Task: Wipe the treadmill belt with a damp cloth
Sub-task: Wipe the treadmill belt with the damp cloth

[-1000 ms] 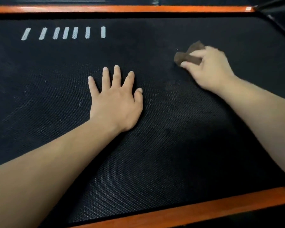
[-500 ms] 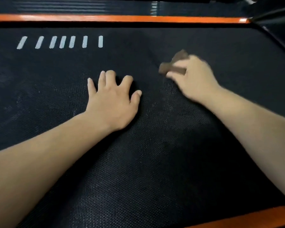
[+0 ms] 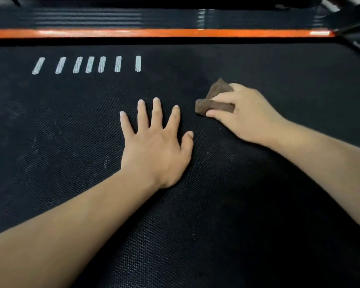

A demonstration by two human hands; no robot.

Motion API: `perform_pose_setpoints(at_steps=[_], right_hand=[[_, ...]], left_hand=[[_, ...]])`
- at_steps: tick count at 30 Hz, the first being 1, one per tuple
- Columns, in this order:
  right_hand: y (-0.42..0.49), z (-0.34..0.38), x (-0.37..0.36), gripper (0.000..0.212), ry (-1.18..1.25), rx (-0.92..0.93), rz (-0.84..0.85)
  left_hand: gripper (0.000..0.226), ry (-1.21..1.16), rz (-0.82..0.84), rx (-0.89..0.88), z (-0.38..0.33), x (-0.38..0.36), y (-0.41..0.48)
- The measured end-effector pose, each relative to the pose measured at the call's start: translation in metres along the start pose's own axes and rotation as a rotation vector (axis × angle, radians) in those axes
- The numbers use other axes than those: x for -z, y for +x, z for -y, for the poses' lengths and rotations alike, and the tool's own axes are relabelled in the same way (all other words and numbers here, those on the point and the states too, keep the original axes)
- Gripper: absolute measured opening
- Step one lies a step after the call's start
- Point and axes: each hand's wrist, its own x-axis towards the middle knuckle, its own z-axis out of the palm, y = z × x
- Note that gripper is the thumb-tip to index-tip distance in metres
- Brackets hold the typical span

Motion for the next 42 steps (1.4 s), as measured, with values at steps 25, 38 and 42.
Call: perform_pose_setpoints(at_steps=[25,38,42], right_hand=[[0.101,-0.057,0.001,0.029,-0.088,-0.120,-0.098],[0.165,-0.079,0.006,0.033,-0.092,-0.460,-0.183],[0.158,-0.064,-0.012,0.024,-0.054,-0.297,-0.151]], left_hand=[[0.074,-0.008,-0.012,-0.013,-0.001,0.003,-0.001],[0.074,-0.003,-0.014,-0.013,-0.001,0.004,-0.002],[0.075,-0.003,-0.010,-0.011,-0.001,0.005,-0.002]])
